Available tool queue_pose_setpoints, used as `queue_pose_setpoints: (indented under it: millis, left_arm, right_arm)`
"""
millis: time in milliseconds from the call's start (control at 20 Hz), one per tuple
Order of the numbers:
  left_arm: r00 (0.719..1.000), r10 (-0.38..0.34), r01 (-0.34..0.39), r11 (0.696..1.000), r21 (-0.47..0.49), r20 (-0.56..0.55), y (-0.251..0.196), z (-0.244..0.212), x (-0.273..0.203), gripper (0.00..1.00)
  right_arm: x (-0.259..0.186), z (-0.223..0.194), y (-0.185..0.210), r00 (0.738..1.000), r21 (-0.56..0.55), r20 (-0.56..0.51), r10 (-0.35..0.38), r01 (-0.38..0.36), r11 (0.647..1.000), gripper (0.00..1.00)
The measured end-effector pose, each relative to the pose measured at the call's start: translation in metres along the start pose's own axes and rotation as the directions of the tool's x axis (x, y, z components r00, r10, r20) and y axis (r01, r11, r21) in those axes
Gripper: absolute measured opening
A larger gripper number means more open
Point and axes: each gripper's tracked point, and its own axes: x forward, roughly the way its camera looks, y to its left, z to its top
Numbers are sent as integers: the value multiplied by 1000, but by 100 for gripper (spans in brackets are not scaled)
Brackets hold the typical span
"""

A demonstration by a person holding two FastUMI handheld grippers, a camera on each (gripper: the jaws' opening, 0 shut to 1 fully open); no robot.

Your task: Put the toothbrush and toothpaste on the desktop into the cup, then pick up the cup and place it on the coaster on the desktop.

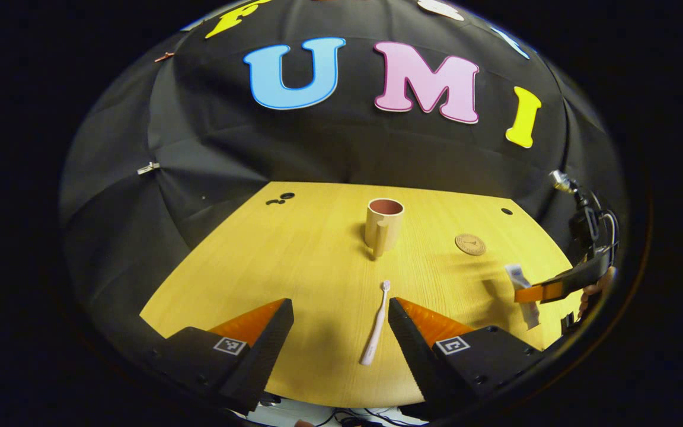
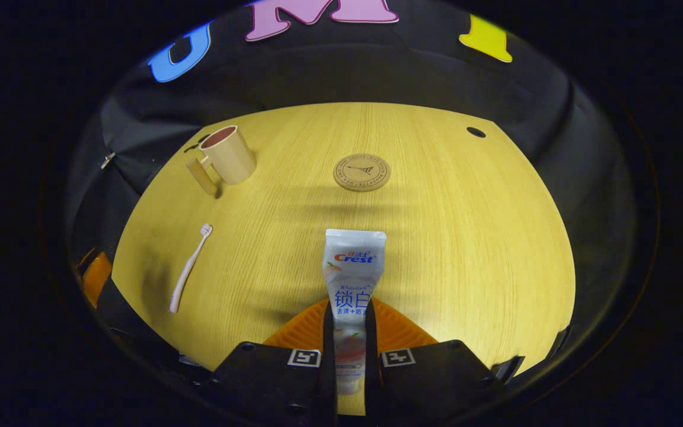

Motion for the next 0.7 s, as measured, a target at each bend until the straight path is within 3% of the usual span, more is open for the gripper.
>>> queue_pose_setpoints:
  millis: [250,350,700]
  left_arm:
    - [984,-94,100,994,33,-153,-24,-34,45,100]
    - [971,-132,137,991,8,-201,-34,-42,58,92]
    - [919,-117,153,986,66,-377,-40,-77,83,88]
  right_arm:
    - [-37,6,-9,998,41,57,26,-28,999,22]
    - [-50,3,-13,998,55,58,37,-40,998,22]
    - [-82,8,-31,992,142,112,53,-69,987,22]
